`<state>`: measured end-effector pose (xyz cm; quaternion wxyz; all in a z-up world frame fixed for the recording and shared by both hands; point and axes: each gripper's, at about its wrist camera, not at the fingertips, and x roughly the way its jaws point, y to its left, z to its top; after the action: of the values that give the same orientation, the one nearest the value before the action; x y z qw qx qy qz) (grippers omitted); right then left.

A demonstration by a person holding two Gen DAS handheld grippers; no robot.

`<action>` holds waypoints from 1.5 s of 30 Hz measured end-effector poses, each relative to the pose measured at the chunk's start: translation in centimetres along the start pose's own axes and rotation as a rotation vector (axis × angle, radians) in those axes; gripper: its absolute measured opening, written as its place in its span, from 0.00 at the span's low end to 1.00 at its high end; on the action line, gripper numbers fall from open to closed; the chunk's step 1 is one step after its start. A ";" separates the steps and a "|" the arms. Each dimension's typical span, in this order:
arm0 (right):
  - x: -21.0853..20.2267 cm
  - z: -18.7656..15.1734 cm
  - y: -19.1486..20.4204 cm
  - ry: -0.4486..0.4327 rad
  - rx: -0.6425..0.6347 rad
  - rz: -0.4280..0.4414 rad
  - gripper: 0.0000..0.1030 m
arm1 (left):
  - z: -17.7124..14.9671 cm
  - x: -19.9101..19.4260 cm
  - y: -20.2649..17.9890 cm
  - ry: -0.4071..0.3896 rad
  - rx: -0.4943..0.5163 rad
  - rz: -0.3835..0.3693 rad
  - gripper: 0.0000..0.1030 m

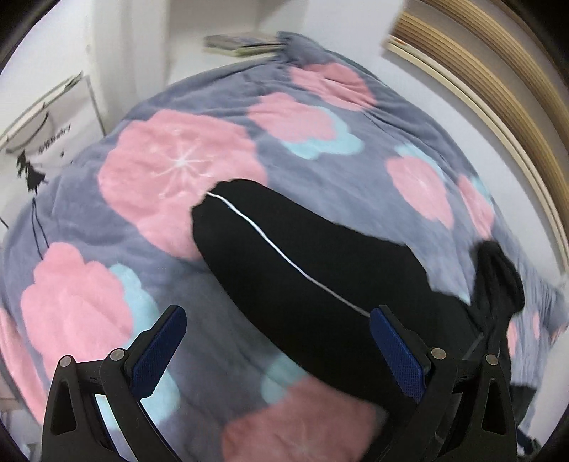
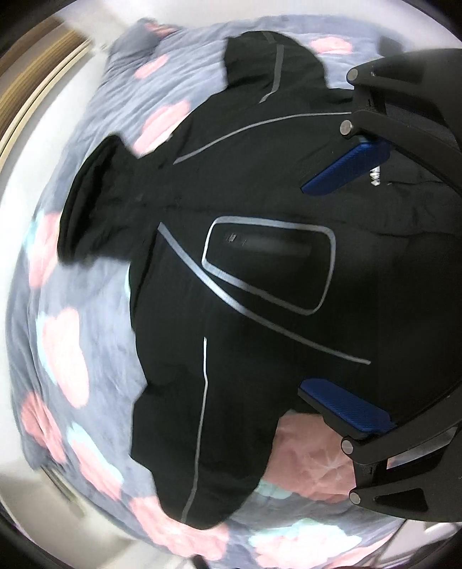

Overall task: Fold large clothes
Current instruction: 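Reach the left gripper to the sleeve cuff and close on it, then lift the held sleeve with the left gripper and fold it across the jacket body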

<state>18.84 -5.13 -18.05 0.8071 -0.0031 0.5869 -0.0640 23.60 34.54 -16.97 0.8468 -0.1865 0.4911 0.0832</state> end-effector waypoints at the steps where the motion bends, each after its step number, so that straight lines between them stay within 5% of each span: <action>1: 0.3 0.4 0.8 0.000 -0.024 0.005 1.00 | 0.7 1.0 1.1 -0.002 -0.024 -0.001 1.00; 12: 3.1 2.4 5.4 0.042 -0.153 0.021 1.00 | 5.6 10.3 9.7 0.027 -0.246 -0.042 0.96; 21: 4.8 2.8 5.0 0.081 -0.143 0.013 1.00 | 6.8 16.0 11.4 0.097 -0.248 -0.067 0.94; 23: 5.0 2.8 5.0 0.089 -0.142 0.012 1.00 | 7.0 17.2 11.3 0.120 -0.245 -0.070 0.86; 28: 5.4 2.9 5.3 0.088 -0.153 0.008 1.00 | 7.3 17.6 10.5 0.127 -0.220 -0.084 0.25; 29: 5.5 3.1 5.4 0.080 -0.160 0.010 1.00 | 7.4 17.0 10.3 0.114 -0.209 -0.074 0.20; 36: 7.1 7.4 7.1 -0.060 -0.137 0.083 1.00 | 6.3 10.2 11.2 0.002 -0.250 -0.040 0.16; 41: 8.9 9.3 11.6 -0.086 -0.188 0.181 0.91 | 4.1 12.5 12.3 0.092 -0.201 0.085 0.16; 45: 10.1 9.1 15.0 -0.087 -0.261 0.198 0.90 | 4.0 11.6 11.3 0.055 -0.152 0.089 0.16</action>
<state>31.99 8.04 -25.99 0.8268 -0.0530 0.5523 0.0926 28.99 45.94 -27.88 0.8120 -0.2305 0.5140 0.1525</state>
